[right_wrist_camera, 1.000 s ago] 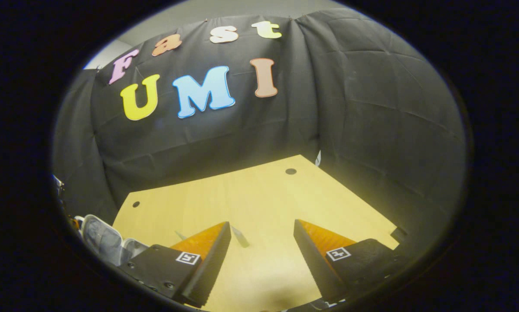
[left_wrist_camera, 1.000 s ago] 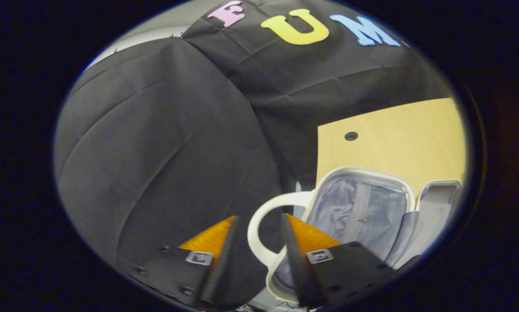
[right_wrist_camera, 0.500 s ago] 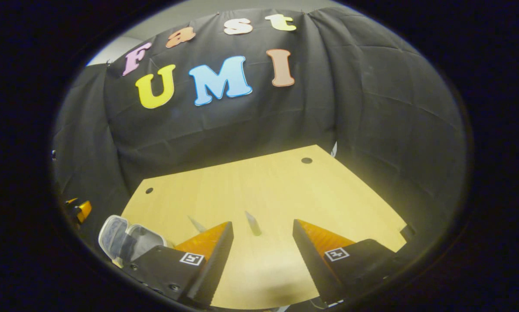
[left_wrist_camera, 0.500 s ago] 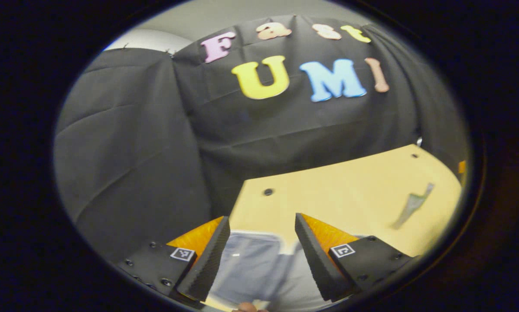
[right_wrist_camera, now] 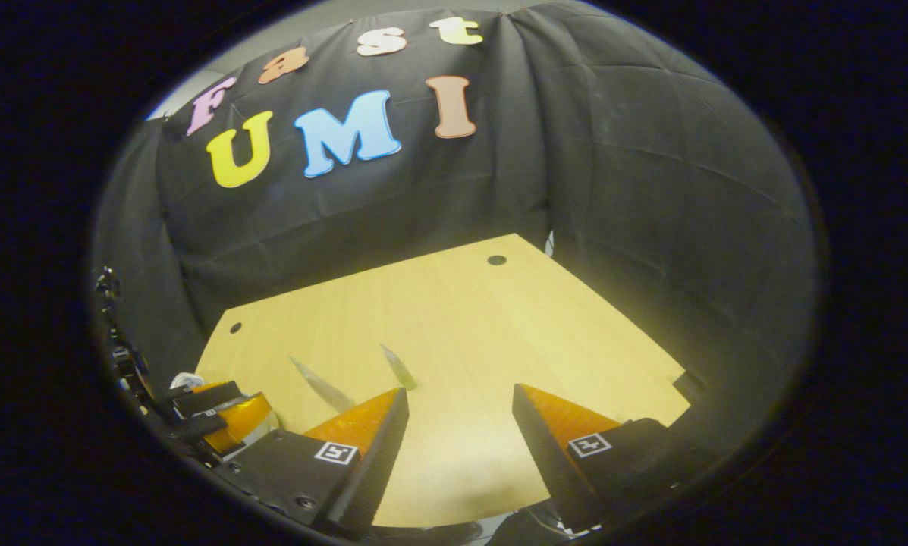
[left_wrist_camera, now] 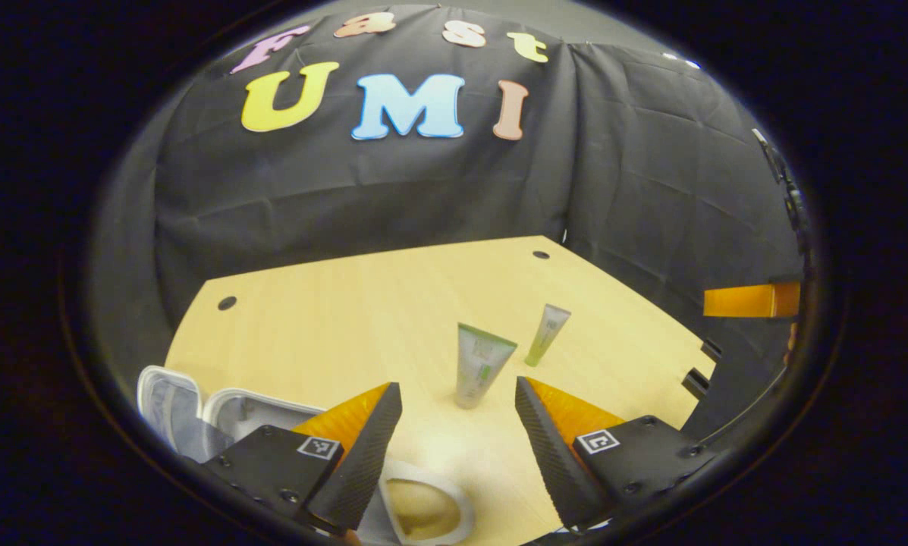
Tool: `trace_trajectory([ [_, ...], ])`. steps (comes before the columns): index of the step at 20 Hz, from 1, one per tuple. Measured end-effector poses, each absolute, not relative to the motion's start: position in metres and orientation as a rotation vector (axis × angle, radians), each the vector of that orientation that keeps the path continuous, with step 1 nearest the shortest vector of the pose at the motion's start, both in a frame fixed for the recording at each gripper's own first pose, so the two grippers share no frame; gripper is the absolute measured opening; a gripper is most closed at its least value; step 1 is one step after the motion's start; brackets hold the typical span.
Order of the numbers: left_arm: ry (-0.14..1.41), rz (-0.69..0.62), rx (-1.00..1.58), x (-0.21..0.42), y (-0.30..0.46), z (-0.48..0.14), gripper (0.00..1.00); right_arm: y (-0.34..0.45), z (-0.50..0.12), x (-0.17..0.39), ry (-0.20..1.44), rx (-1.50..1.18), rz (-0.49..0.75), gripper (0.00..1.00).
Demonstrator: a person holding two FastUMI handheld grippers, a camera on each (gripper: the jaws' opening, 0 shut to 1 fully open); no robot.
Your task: First open the suitcase, pack the skin care products into it, and then close the suitcase.
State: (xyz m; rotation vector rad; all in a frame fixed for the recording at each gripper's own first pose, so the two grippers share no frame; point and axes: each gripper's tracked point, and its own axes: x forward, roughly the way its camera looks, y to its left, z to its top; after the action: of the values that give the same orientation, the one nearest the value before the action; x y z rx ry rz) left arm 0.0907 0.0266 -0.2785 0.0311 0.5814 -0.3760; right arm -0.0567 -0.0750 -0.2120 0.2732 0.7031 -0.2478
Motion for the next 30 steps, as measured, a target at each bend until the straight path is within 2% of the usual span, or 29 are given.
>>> trace_trajectory([
  [2,0.613,-0.379,0.049,0.104,0.013,-0.303,0.97,-0.093,-0.218,-0.067,0.717,0.289,-0.294,0.85],
  [3,0.631,-0.376,0.057,0.112,0.007,-0.315,0.93,-0.101,-0.219,-0.07,0.722,0.298,-0.315,0.85],
  [4,0.657,-0.374,0.062,0.12,0.001,-0.33,0.98,-0.11,-0.219,-0.071,0.726,0.305,-0.334,0.85],
  [7,0.711,-0.361,0.061,0.137,-0.012,-0.36,0.98,-0.129,-0.219,-0.067,0.73,0.313,-0.373,0.85],
  [13,0.672,-0.264,0.097,0.183,-0.015,-0.38,0.98,-0.134,-0.232,-0.055,0.79,0.29,-0.331,0.84],
  [14,0.682,-0.239,0.084,0.182,-0.014,-0.384,0.94,-0.135,-0.232,-0.055,0.799,0.276,-0.323,0.83],
  [16,0.674,-0.178,0.103,0.189,-0.004,-0.392,0.55,-0.141,-0.236,-0.057,0.817,0.252,-0.319,0.83],
  [20,0.644,-0.138,0.077,0.191,-0.003,-0.389,0.45,-0.149,-0.242,-0.059,0.842,0.258,-0.327,0.83],
  [22,0.64,-0.119,0.076,0.193,0.0,-0.389,0.45,-0.148,-0.244,-0.061,0.852,0.26,-0.32,0.83],
  [23,0.637,-0.108,0.074,0.194,0.003,-0.388,0.4,-0.145,-0.246,-0.062,0.855,0.254,-0.31,0.83],
  [30,0.592,-0.117,0.02,0.172,0.006,-0.342,0.39,-0.112,-0.255,-0.051,0.872,0.225,-0.199,0.81],
])
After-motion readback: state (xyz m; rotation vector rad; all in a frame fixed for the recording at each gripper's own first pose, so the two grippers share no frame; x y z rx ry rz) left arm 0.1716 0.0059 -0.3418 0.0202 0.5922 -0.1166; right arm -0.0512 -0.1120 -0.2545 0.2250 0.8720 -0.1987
